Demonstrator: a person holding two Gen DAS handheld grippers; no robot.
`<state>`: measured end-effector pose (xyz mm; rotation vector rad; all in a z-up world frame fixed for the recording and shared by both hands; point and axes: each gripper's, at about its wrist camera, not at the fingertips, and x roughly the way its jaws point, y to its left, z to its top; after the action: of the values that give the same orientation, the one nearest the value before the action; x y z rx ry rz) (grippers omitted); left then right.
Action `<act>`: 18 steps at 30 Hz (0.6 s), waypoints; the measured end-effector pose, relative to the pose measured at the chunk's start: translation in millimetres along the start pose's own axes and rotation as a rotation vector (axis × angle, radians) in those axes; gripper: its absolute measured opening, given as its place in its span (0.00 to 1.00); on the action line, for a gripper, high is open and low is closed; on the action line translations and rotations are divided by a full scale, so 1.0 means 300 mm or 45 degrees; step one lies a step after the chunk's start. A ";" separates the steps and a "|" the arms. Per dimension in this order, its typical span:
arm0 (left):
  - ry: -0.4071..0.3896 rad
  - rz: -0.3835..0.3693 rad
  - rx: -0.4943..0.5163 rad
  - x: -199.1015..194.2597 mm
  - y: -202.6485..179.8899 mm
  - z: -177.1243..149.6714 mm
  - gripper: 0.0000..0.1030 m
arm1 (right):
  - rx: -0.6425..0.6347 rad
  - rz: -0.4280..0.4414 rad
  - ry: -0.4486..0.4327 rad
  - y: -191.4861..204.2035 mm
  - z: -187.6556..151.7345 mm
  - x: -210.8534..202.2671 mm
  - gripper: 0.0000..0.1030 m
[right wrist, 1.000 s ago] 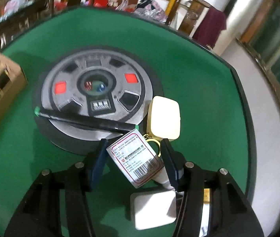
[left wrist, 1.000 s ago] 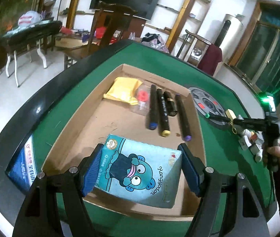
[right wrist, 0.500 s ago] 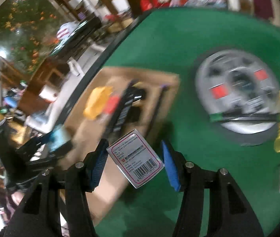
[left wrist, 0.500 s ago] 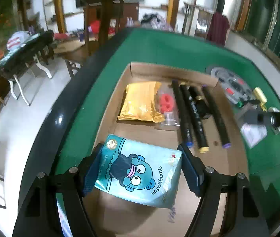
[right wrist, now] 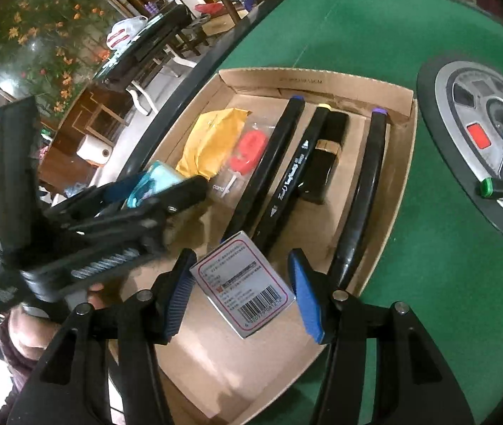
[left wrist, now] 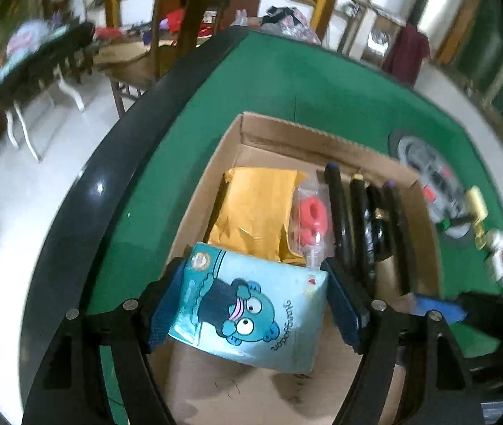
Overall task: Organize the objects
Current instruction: 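Lower the blue package and white barcode box into the box and open both tools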
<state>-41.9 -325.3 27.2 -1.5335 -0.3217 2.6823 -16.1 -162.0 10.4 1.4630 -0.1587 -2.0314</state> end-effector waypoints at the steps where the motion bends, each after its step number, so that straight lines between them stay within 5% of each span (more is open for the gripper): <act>1: -0.003 -0.034 -0.026 -0.012 0.015 -0.002 0.69 | -0.012 -0.009 -0.002 0.010 -0.005 0.004 0.52; 8: -0.102 -0.134 -0.128 -0.138 0.092 -0.057 0.69 | -0.135 -0.099 0.035 0.123 0.017 0.104 0.52; 12: -0.265 -0.192 -0.207 -0.253 0.152 -0.092 0.71 | -0.253 -0.267 0.005 0.200 0.029 0.155 0.53; 18: -0.480 -0.044 -0.320 -0.424 0.213 -0.212 0.77 | -0.320 -0.284 -0.107 0.218 0.021 0.088 0.59</act>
<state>82.2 -394.4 91.4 -1.0382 -0.7136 2.9843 0.2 -230.3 20.0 1.2860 0.2283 -2.1981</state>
